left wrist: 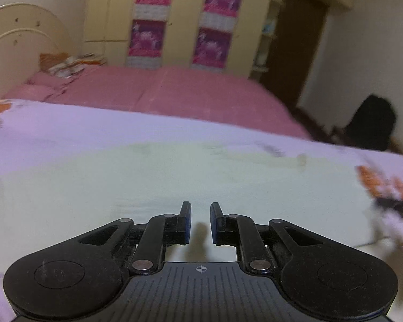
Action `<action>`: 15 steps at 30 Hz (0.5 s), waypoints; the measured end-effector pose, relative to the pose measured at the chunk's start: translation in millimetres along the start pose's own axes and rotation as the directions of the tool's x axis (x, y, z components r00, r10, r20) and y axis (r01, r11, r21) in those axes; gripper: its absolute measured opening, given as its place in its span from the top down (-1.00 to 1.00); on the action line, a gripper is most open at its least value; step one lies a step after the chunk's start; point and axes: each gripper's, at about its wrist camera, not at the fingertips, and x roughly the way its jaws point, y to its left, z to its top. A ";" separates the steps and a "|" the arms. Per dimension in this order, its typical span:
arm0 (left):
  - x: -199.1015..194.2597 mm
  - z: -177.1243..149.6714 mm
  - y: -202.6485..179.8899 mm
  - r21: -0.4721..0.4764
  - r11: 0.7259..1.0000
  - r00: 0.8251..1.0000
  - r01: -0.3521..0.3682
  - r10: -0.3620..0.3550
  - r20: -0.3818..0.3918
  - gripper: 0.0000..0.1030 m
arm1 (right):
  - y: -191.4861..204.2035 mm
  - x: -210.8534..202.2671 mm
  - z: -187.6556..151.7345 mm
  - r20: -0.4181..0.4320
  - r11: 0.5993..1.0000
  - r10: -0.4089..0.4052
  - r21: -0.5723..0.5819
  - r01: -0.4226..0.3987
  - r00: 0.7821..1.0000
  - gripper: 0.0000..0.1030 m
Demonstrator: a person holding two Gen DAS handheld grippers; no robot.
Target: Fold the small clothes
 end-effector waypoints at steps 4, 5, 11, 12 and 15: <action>6.5 -18.1 -51.3 0.088 0.993 0.997 0.073 -0.072 -0.024 0.40 | 51.5 -9.6 -24.3 -0.027 0.994 0.081 -0.073 -0.083 0.996 0.55; 9.0 -22.1 -62.5 0.108 0.991 0.997 0.080 -0.078 -0.026 0.09 | 64.1 -7.7 -27.6 -0.033 0.993 0.085 -0.084 -0.088 0.996 0.54; 2.2 -26.5 -34.4 0.092 0.996 0.999 -0.005 0.010 -0.050 -0.08 | 81.9 -2.8 -32.1 -0.083 0.992 0.035 -0.122 -0.045 0.996 0.50; 1.1 -24.8 -20.9 0.078 0.997 0.999 -0.016 0.019 -0.047 -0.08 | 69.7 -7.6 -32.4 -0.080 0.995 0.002 -0.103 -0.011 0.997 0.51; -8.6 -25.4 12.6 0.036 0.999 0.999 -0.030 0.031 -0.040 -0.08 | 31.5 -16.2 -34.4 -0.082 0.999 -0.032 -0.018 0.031 0.996 0.64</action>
